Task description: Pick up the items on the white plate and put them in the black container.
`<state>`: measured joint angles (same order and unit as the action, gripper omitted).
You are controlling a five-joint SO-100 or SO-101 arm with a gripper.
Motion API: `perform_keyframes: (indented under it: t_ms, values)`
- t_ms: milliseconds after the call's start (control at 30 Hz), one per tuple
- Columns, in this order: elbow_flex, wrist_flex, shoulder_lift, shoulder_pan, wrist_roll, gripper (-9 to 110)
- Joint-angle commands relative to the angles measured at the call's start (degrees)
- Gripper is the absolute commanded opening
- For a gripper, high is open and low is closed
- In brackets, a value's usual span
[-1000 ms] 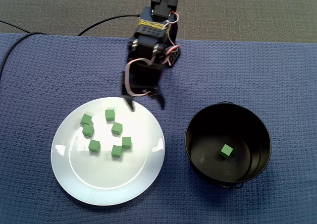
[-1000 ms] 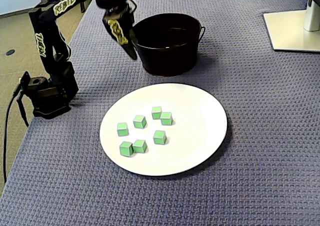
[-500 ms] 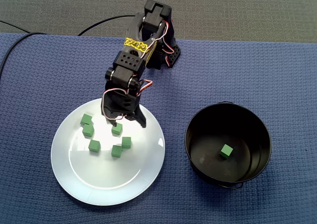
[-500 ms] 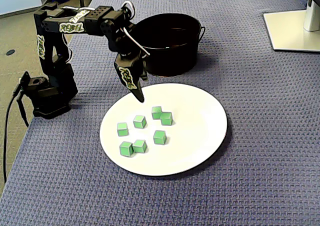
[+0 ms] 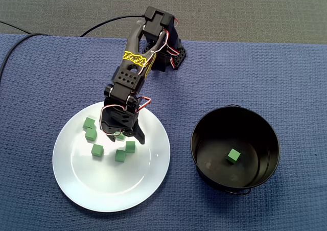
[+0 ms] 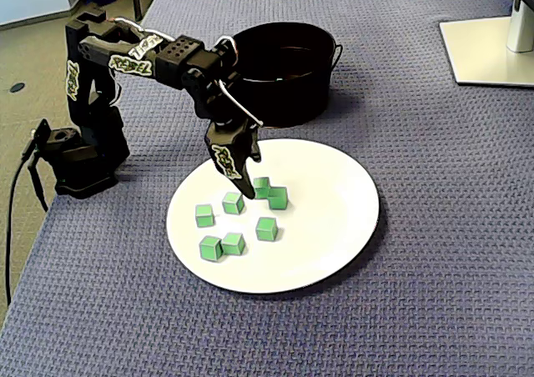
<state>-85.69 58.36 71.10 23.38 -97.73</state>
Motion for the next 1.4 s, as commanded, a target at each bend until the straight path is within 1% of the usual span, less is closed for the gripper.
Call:
perform_keyframes:
  t_ms: [0,267,633,800,900,967,1100,1200,1267,1367]
  values:
    - [-1.93,-4.92,0.18,-1.05,1.67,32]
    - [-4.22,-8.79,-1.23,-2.20,3.34,29]
    - [-7.73,-10.02,-0.79,-3.78,5.80,0]
    - [-9.14,-10.72,0.62,-4.04,7.65,0]
    - [-7.29,-6.33,3.52,-4.66,10.55,0]
    - [-5.45,-2.55,7.12,-5.27,13.62,0]
    - [0.00,9.40,16.08,-7.12,21.62,0]
    - [7.12,18.37,23.03,-8.61,30.06,0]
    - [11.34,20.65,28.21,-9.84,36.65,0]
    - [17.14,20.74,36.04,-12.92,49.04,0]
